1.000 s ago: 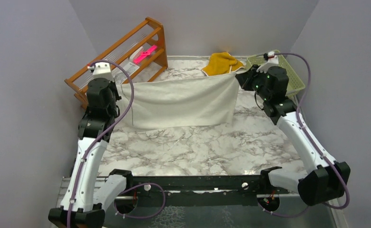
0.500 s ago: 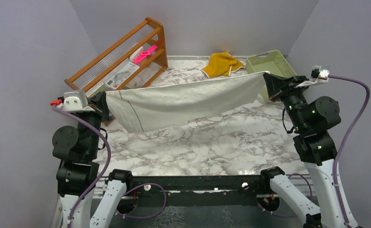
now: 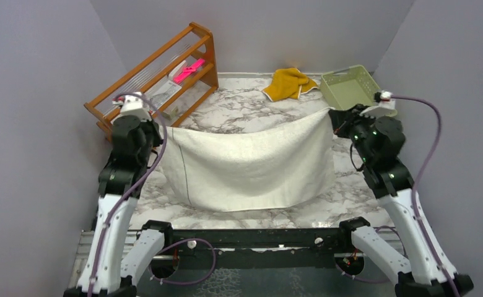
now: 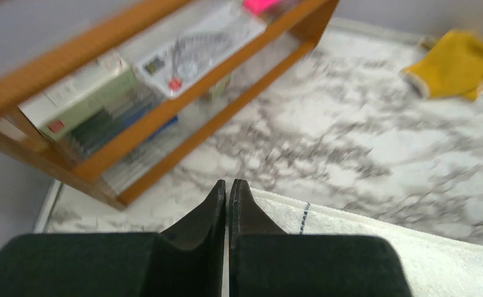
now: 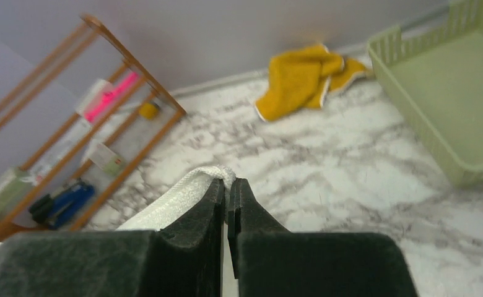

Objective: Roll the towels
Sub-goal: Flatten out the towel at the center of the board, then fold the towel at the center of the board.

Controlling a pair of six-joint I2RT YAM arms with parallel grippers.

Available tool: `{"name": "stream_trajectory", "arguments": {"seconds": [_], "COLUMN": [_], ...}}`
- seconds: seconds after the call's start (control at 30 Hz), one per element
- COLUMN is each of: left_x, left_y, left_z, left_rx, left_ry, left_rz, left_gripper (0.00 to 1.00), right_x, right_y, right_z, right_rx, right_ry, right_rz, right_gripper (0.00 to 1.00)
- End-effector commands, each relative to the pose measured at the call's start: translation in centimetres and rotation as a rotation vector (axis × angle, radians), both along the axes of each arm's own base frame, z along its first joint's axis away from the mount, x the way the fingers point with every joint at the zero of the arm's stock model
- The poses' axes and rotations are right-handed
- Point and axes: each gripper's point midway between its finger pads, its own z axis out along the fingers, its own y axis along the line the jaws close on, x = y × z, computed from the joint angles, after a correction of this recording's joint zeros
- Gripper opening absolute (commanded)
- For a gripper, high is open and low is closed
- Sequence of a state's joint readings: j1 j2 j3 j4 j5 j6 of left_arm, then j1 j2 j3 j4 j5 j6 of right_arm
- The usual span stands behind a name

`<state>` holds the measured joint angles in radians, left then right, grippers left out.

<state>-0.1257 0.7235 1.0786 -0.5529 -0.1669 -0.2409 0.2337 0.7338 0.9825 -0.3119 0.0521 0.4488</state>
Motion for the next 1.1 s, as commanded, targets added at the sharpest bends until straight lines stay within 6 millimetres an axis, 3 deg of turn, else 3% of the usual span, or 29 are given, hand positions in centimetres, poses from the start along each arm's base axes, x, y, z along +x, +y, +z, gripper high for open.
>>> {"name": "stream_trajectory", "arguments": {"seconds": [0.0, 0.13, 0.23, 0.3, 0.47, 0.7, 0.87, 1.07], "left_x": [3.6, 7.1, 10.1, 12.3, 15.5, 16.9, 18.3, 18.9], "left_y": [1.6, 1.0, 1.4, 1.6, 1.5, 1.4, -0.2, -0.5], "left_z": [-8.3, -13.8, -17.5, -18.7, -20.3, -22.1, -24.3, -23.0], "left_rx": [-0.001, -0.092, -0.11, -0.078, -0.017, 0.04, 0.055, 0.073], "left_ry": [0.226, 0.279, 0.303, 0.321, 0.304, 0.217, 0.229, 0.189], "left_rz": [0.151, 0.212, 0.281, 0.297, 0.266, 0.212, 0.105, 0.076], "left_gripper": [0.0, 0.0, 0.0, 0.0, 0.0, 0.0, 0.0, 0.0], "right_x": [5.1, 8.8, 11.0, 12.6, 15.8, 17.2, 18.1, 18.6], "right_y": [0.0, -0.1, -0.7, -1.6, -2.1, -2.8, -2.8, -3.3], "right_z": [-10.2, -16.4, -18.5, -19.1, -19.8, -23.3, -24.6, -27.5], "right_rx": [0.061, 0.092, 0.072, 0.051, -0.003, -0.075, -0.149, -0.129], "right_ry": [0.248, 0.362, 0.401, 0.412, 0.411, 0.476, 0.533, 0.601], "right_rz": [-0.104, -0.189, -0.257, -0.305, -0.304, -0.278, -0.214, -0.144], "right_gripper": [0.03, 0.02, 0.01, 0.01, 0.01, 0.01, 0.03, 0.01]}}
